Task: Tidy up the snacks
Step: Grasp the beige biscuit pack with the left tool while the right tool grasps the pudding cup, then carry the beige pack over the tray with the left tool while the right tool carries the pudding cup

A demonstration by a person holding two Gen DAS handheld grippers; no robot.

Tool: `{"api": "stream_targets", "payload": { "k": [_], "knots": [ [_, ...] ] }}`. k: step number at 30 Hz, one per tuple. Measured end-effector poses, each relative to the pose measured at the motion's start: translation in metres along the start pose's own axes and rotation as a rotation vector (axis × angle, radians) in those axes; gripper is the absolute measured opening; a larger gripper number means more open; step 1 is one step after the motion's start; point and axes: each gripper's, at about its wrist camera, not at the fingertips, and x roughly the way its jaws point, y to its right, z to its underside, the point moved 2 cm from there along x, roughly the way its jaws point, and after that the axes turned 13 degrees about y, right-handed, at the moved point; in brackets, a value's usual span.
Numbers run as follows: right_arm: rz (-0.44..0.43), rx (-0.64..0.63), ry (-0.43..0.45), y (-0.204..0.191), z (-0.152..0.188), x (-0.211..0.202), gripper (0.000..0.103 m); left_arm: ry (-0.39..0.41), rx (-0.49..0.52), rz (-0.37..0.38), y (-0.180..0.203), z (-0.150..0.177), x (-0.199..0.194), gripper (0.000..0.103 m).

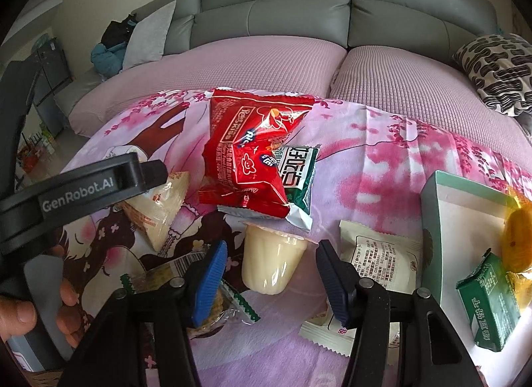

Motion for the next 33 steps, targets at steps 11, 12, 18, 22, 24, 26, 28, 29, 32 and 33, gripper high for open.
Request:
{"api": "stream_targets", "payload": {
  "k": [11, 12, 18, 22, 24, 26, 28, 29, 32, 33],
  "knots": [
    [0.001, -0.003, -0.014, -0.001, 0.003, 0.004, 0.043, 0.028, -0.019, -0.020, 0.002, 0.005, 0.006, 0.095],
    [0.000, -0.002, -0.015, -0.001, 0.003, 0.004, 0.043, 0.028, -0.009, -0.023, 0.003, 0.005, 0.006, 0.095],
    [-0.003, -0.001, -0.015, 0.000, 0.003, 0.003, 0.038, 0.031, 0.017, -0.014, 0.008, 0.005, 0.004, 0.090],
    [-0.006, -0.002, -0.012, -0.001, 0.002, 0.002, 0.038, 0.027, 0.025, 0.028, 0.012, 0.006, 0.003, 0.074],
    [-0.009, -0.002, -0.011, -0.001, 0.002, 0.001, 0.038, 0.017, 0.024, 0.053, 0.015, 0.007, 0.005, 0.066],
    [-0.009, -0.001, -0.012, 0.000, 0.002, 0.001, 0.038, 0.020, 0.041, 0.049, 0.018, 0.008, 0.005, 0.065],
    [-0.011, 0.003, -0.012, 0.001, 0.002, 0.001, 0.038, 0.024, 0.043, 0.055, 0.018, 0.008, 0.004, 0.062],
    [-0.011, 0.004, -0.012, 0.001, 0.002, 0.000, 0.038, 0.025, 0.044, 0.057, 0.019, 0.008, 0.004, 0.061],
    [-0.012, 0.002, -0.010, 0.001, 0.002, 0.000, 0.038, 0.028, 0.047, 0.060, 0.019, 0.008, 0.003, 0.059],
    [-0.012, 0.001, -0.009, 0.001, 0.002, -0.001, 0.038, 0.029, 0.047, 0.061, 0.019, 0.008, 0.003, 0.059]
  ]
}}
